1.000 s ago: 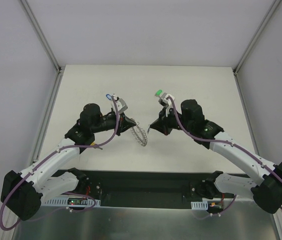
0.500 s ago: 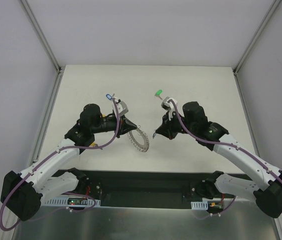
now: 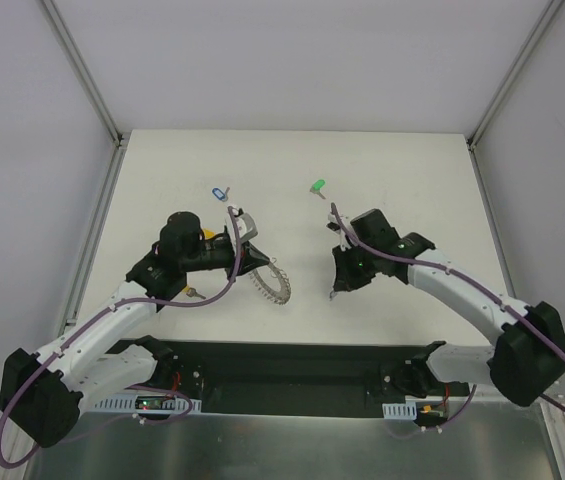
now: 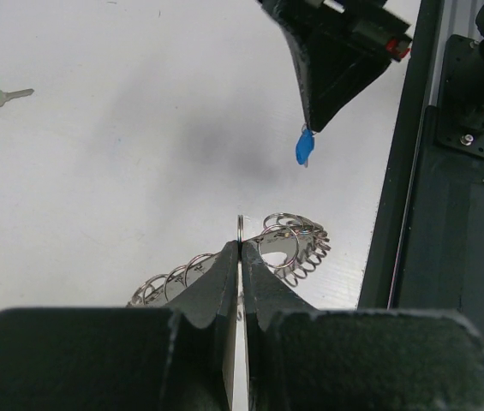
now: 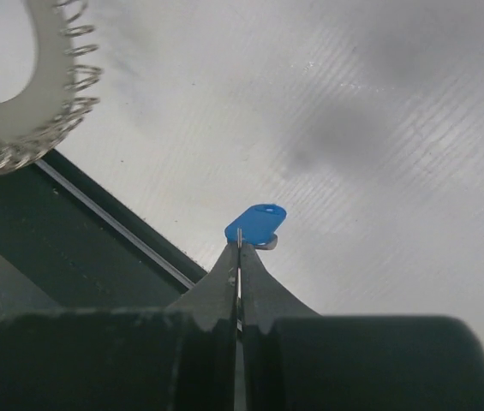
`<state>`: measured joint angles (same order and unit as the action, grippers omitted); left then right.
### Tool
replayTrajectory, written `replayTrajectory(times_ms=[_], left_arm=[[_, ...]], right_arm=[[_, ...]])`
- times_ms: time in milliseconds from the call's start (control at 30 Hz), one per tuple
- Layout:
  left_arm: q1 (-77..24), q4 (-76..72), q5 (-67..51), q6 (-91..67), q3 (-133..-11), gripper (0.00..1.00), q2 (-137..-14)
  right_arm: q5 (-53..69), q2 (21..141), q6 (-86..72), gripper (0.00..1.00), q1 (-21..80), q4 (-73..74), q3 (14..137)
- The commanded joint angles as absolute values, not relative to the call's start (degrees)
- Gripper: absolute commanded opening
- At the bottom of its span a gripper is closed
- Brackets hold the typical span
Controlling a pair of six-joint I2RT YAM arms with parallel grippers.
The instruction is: Put the keys on the keyring
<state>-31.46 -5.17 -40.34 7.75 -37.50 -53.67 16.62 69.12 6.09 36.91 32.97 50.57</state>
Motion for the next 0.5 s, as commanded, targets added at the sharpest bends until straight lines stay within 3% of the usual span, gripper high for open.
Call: replayTrajectory(times_ms=[0,133,467], left_arm=[[-31.20,-5.71,-42.80,11.42,-38.58,0.00,-53.43],[-31.20,-3.96,-42.45,13.44,-39.29,0.00,-54.58],[-31.03,-3.34,-41.05,14.85,-39.46,0.00,-56.60]], right_arm=[[16.35,77.15,0.37,0.01,35.16,30.51,53.78],[17.31,84.28,-2.81,0.01,34.37,23.66,54.59],[16.00,85.43,-5.19,0.01,31.90,-2.09,41.93]])
